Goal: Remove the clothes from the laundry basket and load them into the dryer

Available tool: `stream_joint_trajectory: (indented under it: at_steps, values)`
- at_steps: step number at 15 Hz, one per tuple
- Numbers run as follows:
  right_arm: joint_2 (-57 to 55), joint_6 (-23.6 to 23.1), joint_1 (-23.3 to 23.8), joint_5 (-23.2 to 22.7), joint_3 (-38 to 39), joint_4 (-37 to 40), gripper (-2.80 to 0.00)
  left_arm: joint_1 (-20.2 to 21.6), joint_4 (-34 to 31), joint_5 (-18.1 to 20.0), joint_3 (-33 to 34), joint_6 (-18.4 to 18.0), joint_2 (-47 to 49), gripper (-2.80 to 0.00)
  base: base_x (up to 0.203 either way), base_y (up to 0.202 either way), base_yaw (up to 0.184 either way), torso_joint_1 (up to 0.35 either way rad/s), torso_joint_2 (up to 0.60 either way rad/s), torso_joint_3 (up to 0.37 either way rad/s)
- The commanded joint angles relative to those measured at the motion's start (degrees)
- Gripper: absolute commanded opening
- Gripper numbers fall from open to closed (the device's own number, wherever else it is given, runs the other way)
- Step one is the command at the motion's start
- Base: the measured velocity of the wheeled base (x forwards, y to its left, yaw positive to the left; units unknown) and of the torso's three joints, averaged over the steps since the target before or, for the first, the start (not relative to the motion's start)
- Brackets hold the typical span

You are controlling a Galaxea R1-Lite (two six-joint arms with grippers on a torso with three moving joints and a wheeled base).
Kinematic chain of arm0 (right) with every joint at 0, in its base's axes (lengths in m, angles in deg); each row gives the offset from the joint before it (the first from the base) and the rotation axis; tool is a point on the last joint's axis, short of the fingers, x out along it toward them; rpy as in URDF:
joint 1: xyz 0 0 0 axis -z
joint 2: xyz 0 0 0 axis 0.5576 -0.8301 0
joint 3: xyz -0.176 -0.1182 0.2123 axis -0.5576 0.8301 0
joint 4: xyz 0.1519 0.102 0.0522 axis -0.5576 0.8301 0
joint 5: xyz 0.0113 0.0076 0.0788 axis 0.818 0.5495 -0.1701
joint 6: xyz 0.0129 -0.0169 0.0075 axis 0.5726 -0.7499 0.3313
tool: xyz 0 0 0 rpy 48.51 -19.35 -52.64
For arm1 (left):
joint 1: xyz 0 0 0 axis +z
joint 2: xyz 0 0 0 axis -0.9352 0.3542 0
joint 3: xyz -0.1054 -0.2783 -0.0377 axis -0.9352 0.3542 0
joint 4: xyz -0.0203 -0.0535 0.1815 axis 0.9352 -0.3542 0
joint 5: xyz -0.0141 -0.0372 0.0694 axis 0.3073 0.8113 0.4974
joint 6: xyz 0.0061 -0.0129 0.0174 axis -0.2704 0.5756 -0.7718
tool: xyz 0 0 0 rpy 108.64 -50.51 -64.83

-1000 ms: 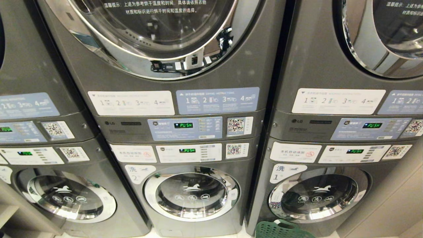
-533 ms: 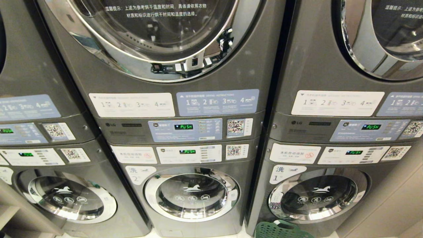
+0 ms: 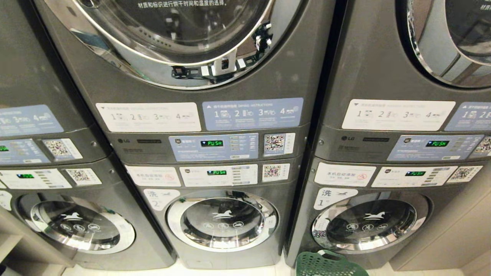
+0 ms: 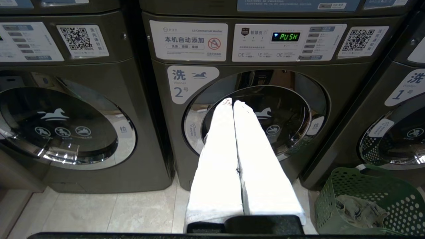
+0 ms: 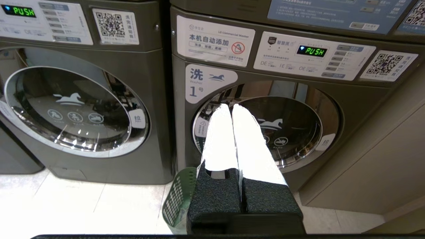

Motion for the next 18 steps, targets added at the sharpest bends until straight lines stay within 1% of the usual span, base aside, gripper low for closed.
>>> stream_joint_trajectory:
  at_steps: [1,6,11,14,18]
  values:
    - [0.0,0.0,0.0,0.0,0.0,-0.1,-2.8,0.0,0.0,0.0,0.1,0.0,0.0,-2.8,0.0,0.0,0.0,0.004,0.01,-0.196]
    - [-0.1,0.0,0.0,0.0,0.0,0.0,-2.8,0.0,0.0,0.0,0.1,0.0,0.1,-2.8,0.0,0.0,0.0,0.006,0.0,-0.175]
    - [0.0,0.0,0.0,0.1,0.0,0.0,-2.8,0.0,0.1,0.0,0.1,0.0,0.1,-2.8,0.0,0.0,0.0,0.001,0.0,-0.016]
    - [0.0,1.4,0.0,0.1,0.0,-0.1,-2.8,0.0,0.0,0.0,0.0,0.0,0.1,-2.8,0.0,0.0,0.0,0.0,0.0,0.0]
    - [-0.1,1.8,0.0,0.1,0.0,-0.2,-2.8,0.0,0.0,0.0,0.1,0.0,0.0,-2.8,0.0,0.0,0.0,0.0,0.0,0.0]
